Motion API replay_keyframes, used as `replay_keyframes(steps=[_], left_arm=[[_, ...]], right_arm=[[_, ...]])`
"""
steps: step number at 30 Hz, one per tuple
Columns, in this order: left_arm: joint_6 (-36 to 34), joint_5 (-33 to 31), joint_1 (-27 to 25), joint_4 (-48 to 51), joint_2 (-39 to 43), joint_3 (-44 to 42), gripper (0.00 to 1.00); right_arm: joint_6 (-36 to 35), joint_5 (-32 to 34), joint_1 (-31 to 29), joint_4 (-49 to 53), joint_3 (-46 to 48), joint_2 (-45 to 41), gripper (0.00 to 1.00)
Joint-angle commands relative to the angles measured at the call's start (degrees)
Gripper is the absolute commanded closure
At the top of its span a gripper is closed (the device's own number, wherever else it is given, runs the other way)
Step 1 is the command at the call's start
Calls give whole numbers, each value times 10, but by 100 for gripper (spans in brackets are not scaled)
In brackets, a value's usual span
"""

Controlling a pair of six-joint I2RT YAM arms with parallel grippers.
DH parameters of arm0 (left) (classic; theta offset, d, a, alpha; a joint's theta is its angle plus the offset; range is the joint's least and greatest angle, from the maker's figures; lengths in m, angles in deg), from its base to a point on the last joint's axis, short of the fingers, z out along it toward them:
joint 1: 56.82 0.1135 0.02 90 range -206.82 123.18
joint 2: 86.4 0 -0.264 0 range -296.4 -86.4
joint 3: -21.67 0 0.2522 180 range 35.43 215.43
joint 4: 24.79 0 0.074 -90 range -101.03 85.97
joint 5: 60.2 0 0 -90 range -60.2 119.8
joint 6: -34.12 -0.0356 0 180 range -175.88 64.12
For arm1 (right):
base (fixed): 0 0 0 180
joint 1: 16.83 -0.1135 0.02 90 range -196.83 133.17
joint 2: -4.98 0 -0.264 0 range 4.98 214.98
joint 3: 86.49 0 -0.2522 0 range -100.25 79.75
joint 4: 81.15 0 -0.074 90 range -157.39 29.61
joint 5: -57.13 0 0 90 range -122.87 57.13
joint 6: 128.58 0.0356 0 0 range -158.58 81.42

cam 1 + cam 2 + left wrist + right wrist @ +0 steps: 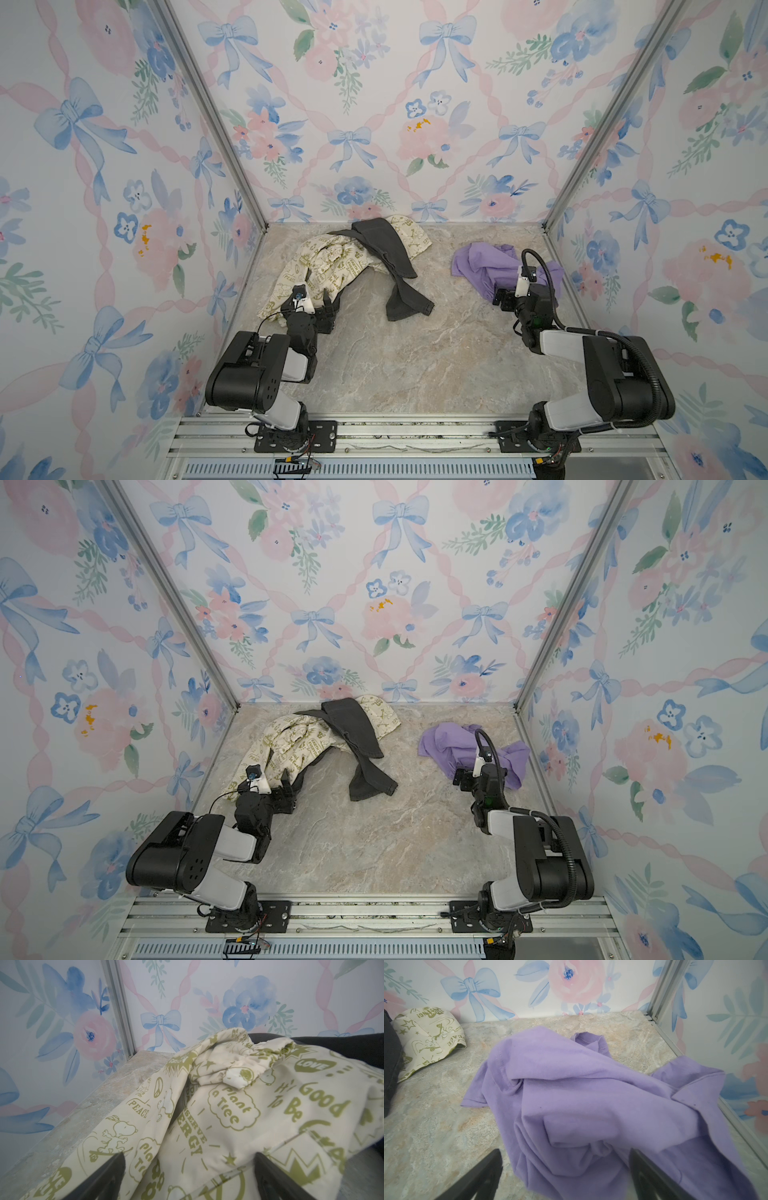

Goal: Pick out a specific cloth from the pile

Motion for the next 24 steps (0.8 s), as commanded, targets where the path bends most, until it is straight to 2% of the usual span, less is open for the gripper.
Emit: replay_keyframes(steps=[1,3,5,10,24], left_arm=[[-15,17,1,-22,-4,9,2],[-16,15,0,-22,-4,9,2],[-16,15,0,-22,-5,10,2],[-24,12,-5,-23,-6,10,2],[-29,4,-11,-20,-8,14,2]], right_arm=[[-10,2,-3,-101,31,28,3],[-17,9,-8,-56,18,18,3],[-17,13,-11,-82,23,26,3],[-29,43,-27,-71,19,24,3],[-29,42,-26,-70,19,24,3]])
